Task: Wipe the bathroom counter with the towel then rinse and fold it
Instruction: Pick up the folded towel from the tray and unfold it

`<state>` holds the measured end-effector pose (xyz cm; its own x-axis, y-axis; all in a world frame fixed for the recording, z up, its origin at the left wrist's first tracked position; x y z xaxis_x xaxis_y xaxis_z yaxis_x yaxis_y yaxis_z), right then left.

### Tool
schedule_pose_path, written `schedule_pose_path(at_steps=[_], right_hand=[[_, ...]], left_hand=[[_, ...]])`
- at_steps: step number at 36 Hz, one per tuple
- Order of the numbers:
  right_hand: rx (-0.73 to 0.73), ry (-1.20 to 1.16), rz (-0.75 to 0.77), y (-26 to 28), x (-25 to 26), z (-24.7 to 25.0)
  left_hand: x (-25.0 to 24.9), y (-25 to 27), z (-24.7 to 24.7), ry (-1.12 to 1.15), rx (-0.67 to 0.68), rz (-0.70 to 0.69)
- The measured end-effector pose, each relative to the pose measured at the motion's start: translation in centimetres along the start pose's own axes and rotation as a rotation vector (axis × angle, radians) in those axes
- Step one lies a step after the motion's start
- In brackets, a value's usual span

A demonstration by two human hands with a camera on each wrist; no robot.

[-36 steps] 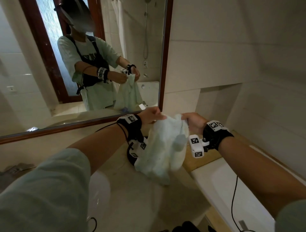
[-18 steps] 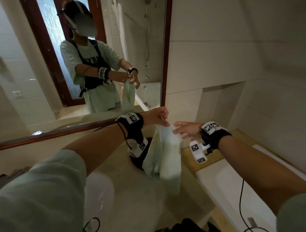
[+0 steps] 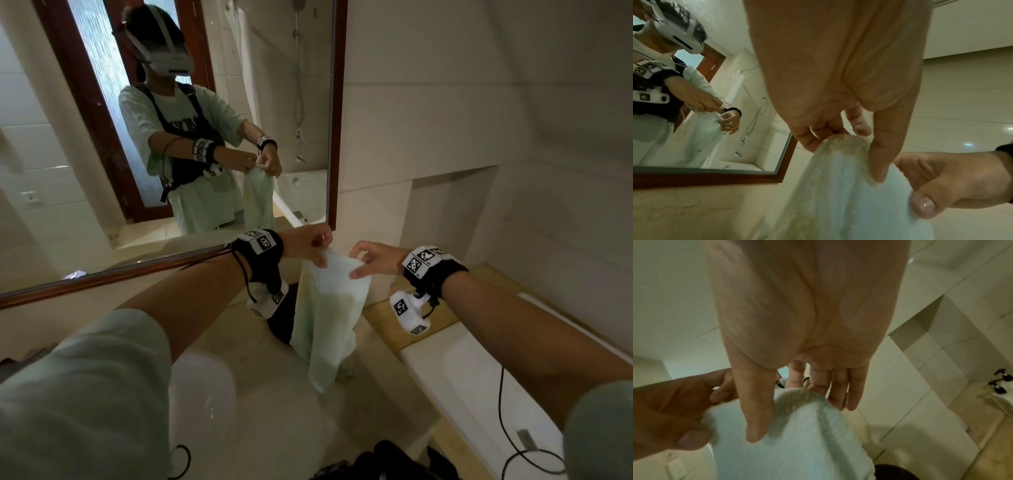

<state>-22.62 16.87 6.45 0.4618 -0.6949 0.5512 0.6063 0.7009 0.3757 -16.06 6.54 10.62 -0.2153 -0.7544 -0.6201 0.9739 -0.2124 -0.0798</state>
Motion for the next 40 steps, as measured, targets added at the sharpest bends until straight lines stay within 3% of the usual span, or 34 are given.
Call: schedule_pose_path(at_steps=[3,6,11,16,21,26,34,40], right_hand=[[0.043,0.242,-0.018,1.0,0.4,-0.8],[0.007,0.334,-0.016,1.6,0.4,-0.4],[-0.217,0.417,-0.025,3.0,1.1,2.5],[-0.487,0.549,0.075,5.7,3.7,6.8],[-0.781,0.526,0.121,8.9,4.5,10.9],[-0.721,0.349,0.148,10.5,3.0,10.0],[-0.453,0.36,-0.039,9.1,-1.7,5.1],[-0.429,0.322,-0.087,9.0,-2.7,4.1]], left_hand=[[-0.3,0.1,0.1,-0.079,0.018,-0.011],[-1.1,0.0,0.6,-0.16,0.005,-0.016],[-3.3,0.3,2.6,-0.273,-0.125,-0.043],[-6.0,0.4,5.9,-0.336,-0.333,-0.057],[-8.5,0.2,7.5,-0.22,-0.415,-0.116],[-9.1,0.3,6.1,-0.157,-0.368,-0.118],[-6.2,0.9,0.7,-0.182,-0.181,-0.067],[-5.0,1.9,-0.6,-0.094,-0.205,-0.071]])
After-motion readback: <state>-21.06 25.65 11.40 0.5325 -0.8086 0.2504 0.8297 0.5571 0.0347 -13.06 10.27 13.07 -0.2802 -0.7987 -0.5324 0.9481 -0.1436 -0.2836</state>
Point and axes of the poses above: each hand's wrist, its own y-axis away from the middle knuckle, its own z-axis out of the back of the hand, x = y × z, the point moved 10 cm from there along -y, towards the middle knuckle, and after that the axes turned 13 degrees about -z, right-handed, at the moved point
